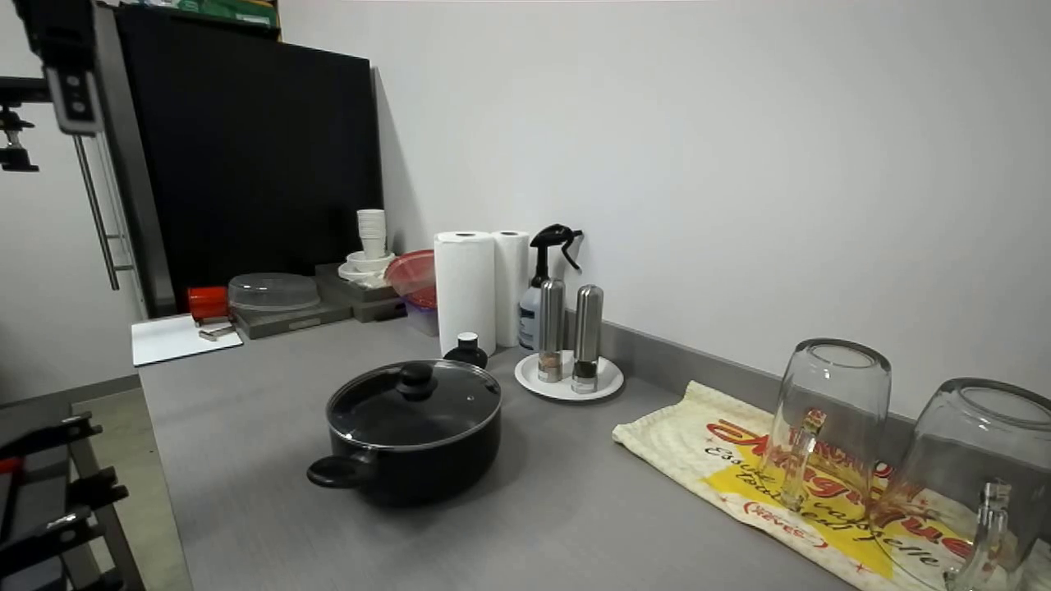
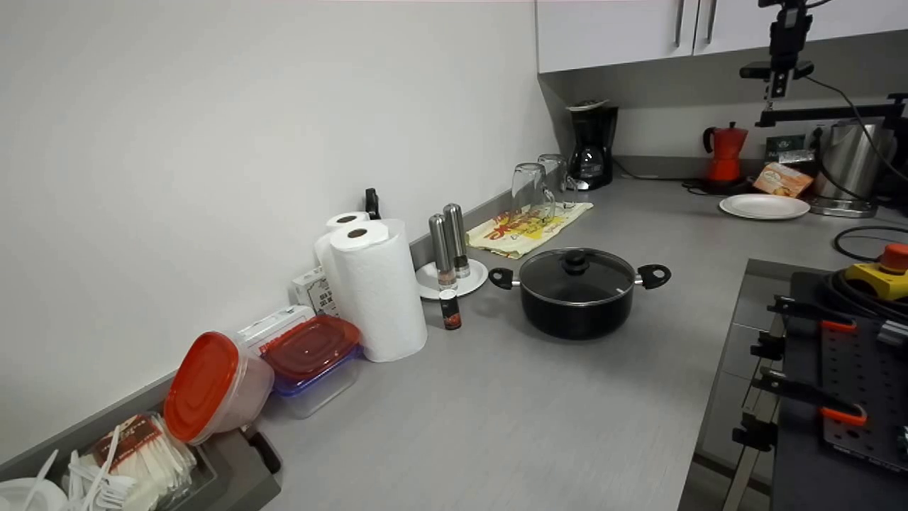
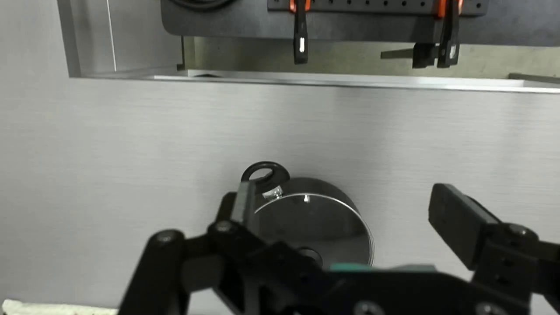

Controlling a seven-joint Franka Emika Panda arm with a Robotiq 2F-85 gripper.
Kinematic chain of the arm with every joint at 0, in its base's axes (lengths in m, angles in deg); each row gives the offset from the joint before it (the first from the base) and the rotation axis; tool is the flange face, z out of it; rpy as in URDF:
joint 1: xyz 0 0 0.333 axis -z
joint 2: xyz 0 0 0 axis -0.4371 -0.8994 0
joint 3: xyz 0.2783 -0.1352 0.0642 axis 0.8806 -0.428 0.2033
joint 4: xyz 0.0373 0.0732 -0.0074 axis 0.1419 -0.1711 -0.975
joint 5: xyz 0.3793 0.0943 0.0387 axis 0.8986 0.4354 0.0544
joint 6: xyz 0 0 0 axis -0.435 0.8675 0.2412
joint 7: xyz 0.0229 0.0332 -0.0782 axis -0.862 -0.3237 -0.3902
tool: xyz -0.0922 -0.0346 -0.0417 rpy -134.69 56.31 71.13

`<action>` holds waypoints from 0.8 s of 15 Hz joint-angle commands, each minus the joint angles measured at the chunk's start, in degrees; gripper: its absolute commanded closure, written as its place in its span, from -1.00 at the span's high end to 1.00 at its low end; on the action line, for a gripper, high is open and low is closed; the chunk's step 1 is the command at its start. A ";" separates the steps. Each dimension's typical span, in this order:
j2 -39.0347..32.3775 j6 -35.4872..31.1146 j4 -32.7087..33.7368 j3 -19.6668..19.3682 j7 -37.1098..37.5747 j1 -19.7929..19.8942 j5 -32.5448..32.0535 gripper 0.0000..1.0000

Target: Pick up the lid from the pot and put it on the counter

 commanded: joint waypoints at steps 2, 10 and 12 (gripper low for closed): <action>-6.99 -3.71 10.76 3.58 1.44 -3.18 -0.79 1.00; -29.52 -13.23 27.79 7.90 1.24 -5.98 -1.62 1.00; -36.41 -15.15 29.63 6.82 0.19 -5.57 -0.86 1.00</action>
